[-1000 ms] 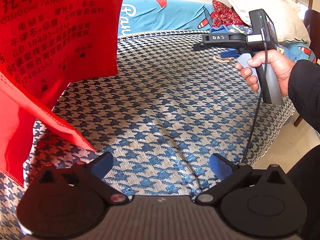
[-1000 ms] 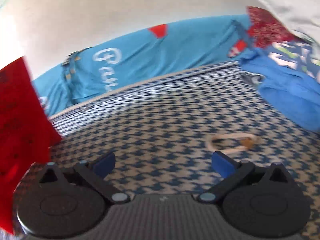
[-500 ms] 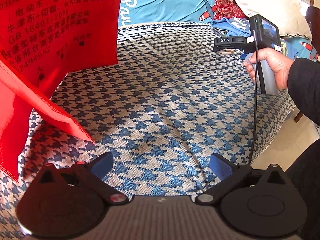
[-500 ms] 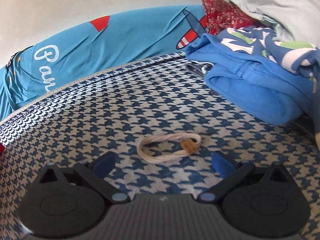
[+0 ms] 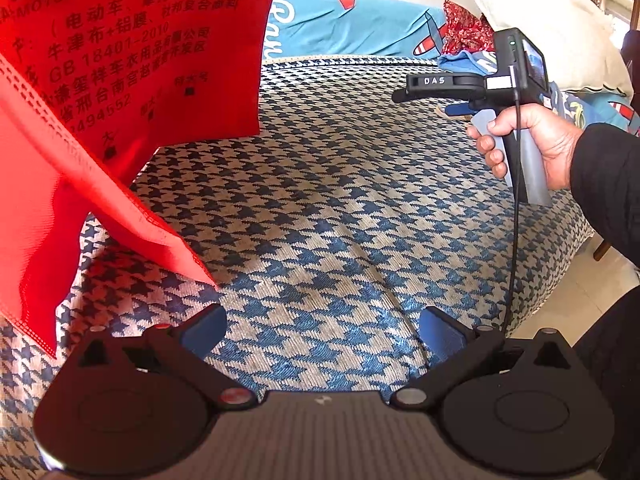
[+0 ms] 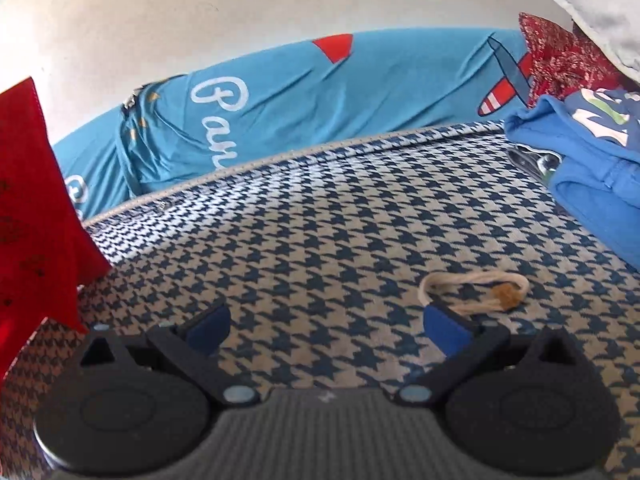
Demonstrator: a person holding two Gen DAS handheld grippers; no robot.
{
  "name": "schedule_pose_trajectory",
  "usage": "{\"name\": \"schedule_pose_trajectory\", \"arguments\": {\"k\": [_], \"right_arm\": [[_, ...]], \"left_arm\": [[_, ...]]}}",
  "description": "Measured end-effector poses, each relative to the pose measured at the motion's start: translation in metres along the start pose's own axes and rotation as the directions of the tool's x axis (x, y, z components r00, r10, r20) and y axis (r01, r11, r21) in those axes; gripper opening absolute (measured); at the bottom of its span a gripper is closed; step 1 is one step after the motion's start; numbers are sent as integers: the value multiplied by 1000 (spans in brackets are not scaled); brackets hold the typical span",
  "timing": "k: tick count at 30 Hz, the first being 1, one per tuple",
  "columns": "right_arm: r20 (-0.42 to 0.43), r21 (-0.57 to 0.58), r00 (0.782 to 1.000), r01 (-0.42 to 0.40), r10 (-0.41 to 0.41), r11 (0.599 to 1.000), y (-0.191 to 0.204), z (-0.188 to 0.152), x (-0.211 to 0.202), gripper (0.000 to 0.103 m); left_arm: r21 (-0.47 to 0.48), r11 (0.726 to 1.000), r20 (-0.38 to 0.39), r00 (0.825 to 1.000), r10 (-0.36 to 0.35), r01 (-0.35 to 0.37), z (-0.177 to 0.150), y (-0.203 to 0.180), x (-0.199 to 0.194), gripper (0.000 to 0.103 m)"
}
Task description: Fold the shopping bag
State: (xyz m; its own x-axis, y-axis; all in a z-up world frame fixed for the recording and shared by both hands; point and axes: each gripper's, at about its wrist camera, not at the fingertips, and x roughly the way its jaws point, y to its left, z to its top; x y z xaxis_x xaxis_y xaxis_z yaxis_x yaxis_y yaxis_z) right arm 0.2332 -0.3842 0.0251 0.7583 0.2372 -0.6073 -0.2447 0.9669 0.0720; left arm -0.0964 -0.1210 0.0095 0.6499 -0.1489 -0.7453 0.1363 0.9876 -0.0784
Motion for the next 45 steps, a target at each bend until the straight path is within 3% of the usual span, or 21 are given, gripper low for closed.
{"name": "schedule_pose_trajectory", "arguments": {"k": [4,9,14,28,36,38,42,45], "right_arm": [[-44,13,983,178,-178,984,5,-1,-7,103],[-50,36,969,245,-243,969,-1,-8,-16,102],[-71,47,957,284,-280,958,-15,-14,-7,80],[-6,33,967,256,-256,966,-34,-4,20,68],[37,22,974,225,-225,974,-33,5,33,42],[47,19,978,204,-204,979,-31,6,34,31],[51,-38,991,127,-125,991,-17,6,37,29],[44,-79,999,1,3,997,2,3,37,29]], "left_arm": [[-1,1000,4,1000,-2,2,0,0,-3,103],[4,1000,-1,1000,-11,11,-2,-2,-2,103],[19,1000,-7,1000,-16,16,-3,-5,1,103],[2,1000,-57,998,-25,25,-6,1,20,103],[20,1000,-50,999,-21,22,-5,2,23,103],[18,1000,-46,999,-23,24,-5,3,23,103],[8,1000,-38,999,-18,18,-2,4,22,103],[2,1000,-35,999,-10,10,-1,6,19,103]]}}
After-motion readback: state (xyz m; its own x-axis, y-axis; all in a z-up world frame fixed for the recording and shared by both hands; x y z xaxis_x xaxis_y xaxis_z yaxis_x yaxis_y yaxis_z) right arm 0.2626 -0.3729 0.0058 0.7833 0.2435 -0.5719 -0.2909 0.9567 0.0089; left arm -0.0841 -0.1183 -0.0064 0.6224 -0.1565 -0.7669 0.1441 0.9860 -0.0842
